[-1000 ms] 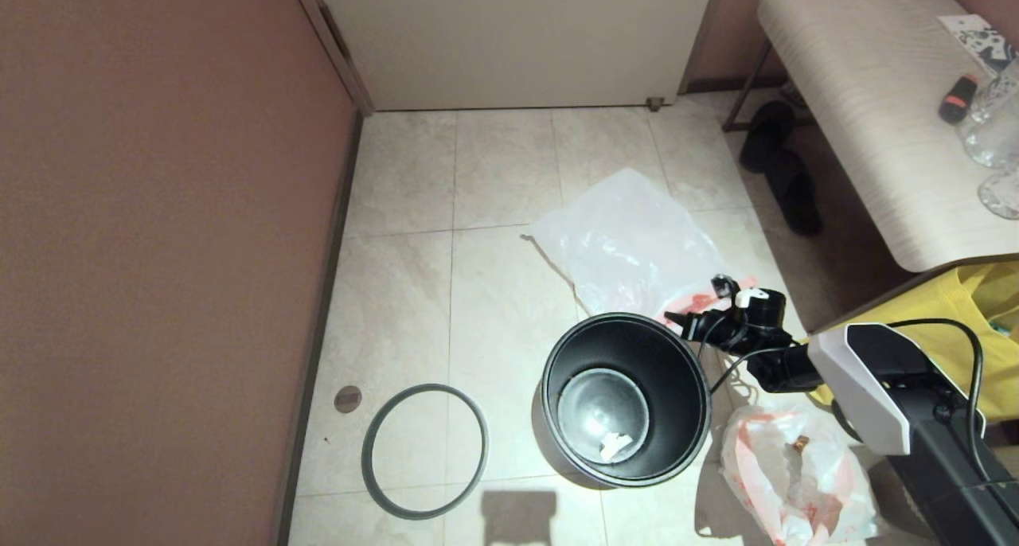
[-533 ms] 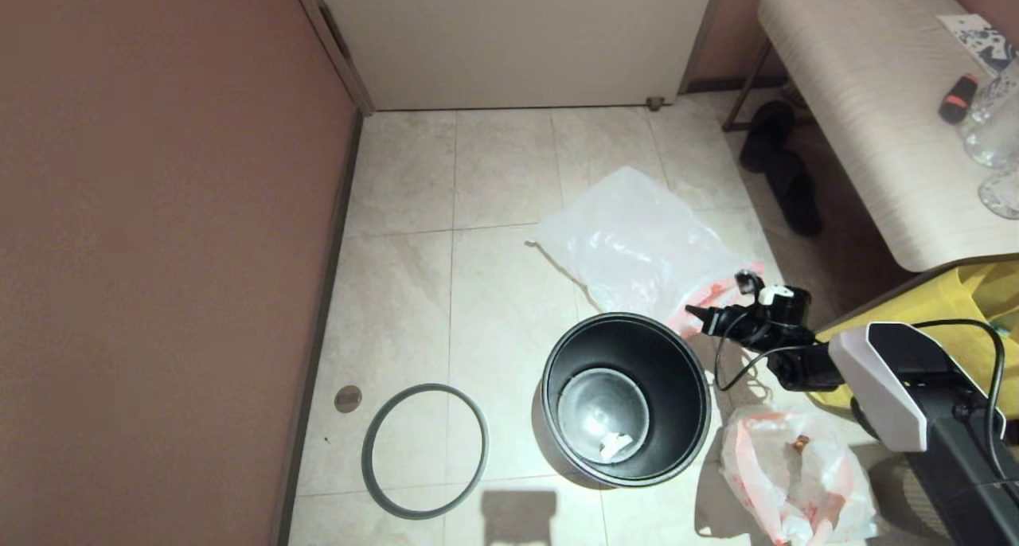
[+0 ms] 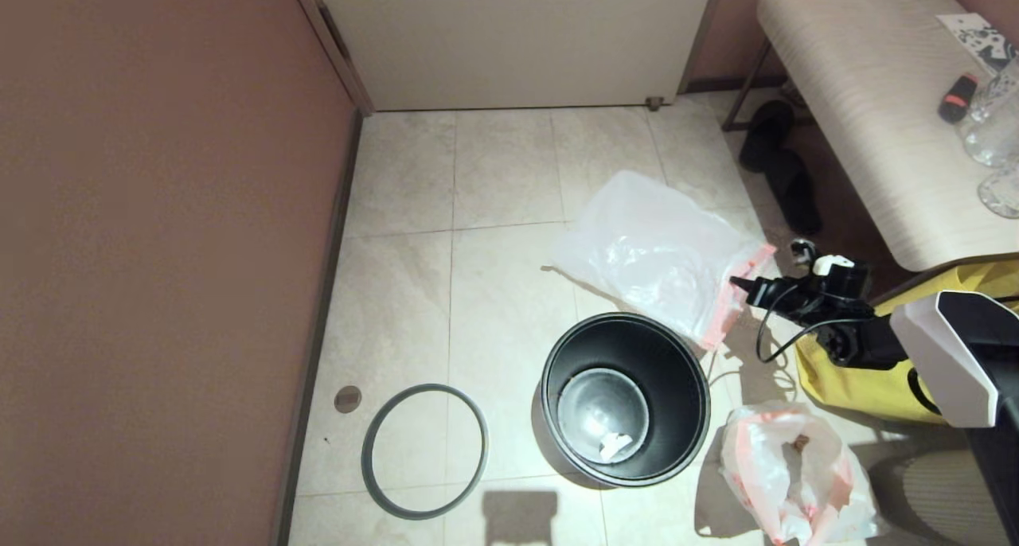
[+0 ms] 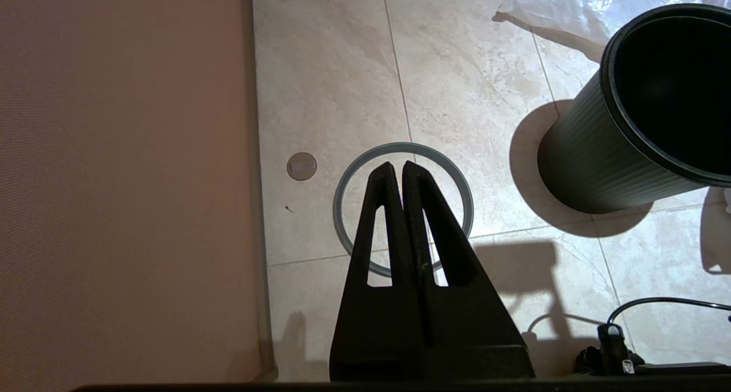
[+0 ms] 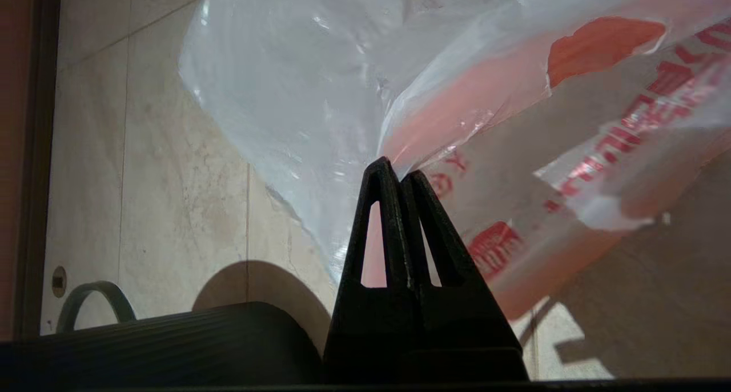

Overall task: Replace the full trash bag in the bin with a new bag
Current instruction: Pick up a new trash bag

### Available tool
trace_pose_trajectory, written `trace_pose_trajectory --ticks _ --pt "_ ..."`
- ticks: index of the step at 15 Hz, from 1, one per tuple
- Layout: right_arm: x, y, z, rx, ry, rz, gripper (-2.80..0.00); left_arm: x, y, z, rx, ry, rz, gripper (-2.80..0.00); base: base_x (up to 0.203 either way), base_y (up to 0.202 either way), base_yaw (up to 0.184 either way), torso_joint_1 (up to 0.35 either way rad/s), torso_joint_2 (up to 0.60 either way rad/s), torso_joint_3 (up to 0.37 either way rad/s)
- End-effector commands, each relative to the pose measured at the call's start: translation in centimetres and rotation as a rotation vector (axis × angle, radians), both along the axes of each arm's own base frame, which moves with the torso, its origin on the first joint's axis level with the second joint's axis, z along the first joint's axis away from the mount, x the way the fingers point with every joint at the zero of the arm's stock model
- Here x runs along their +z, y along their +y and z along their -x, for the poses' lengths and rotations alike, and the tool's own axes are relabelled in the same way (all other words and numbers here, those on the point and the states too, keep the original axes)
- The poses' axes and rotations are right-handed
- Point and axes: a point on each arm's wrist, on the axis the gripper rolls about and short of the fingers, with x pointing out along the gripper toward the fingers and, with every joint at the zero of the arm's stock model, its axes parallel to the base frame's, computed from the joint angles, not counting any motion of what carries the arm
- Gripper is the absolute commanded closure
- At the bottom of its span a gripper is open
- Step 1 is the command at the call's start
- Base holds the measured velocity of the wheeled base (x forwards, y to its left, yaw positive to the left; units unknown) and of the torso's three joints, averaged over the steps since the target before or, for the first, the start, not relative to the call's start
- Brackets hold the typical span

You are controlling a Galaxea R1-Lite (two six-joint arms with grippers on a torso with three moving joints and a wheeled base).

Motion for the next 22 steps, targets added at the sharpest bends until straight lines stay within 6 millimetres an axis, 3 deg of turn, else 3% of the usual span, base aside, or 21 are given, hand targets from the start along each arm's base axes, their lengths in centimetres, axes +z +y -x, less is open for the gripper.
trace_pose_trajectory --ticks 1,7,11,14,17,20,22 --pt "3.8 -0.2 0.6 -0.004 -0.037 -0.002 0.00 0.0 0.0 0.0 0.000 0.001 0.000 0.00 0.000 0.000 0.000 0.000 0.00 0.000" --pt "12.3 0.1 4.8 -0.003 0.015 -0.014 0.00 0.0 0.0 0.0 0.000 0.001 0.000 0.00 0.000 0.000 0.000 0.000 0.00 0.000" --pt "20.9 1.1 10.4 0.002 -0.007 -0.012 0.00 0.0 0.0 0.0 0.000 0.001 0.000 0.00 0.000 0.000 0.000 0.000 0.00 0.000" --pt "28.7 2.6 17.6 0.021 -0.040 -0.009 0.00 0.0 0.0 0.0 0.000 0.001 0.000 0.00 0.000 0.000 0.000 0.000 0.00 0.000" --pt "34.8 4.6 27.5 0.078 -0.029 -0.036 0.00 0.0 0.0 0.0 0.000 0.001 0.000 0.00 0.000 0.000 0.000 0.000 0.00 0.000" --pt "38.0 6.2 37.4 0.105 -0.037 -0.066 0.00 0.0 0.0 0.0 0.000 0.001 0.000 0.00 0.000 0.000 0.000 0.000 0.00 0.000" --pt "36.6 6.7 40.9 0.088 0.098 -0.101 0.00 0.0 0.0 0.0 0.000 0.001 0.000 0.00 0.000 0.000 0.000 0.000 0.00 0.000"
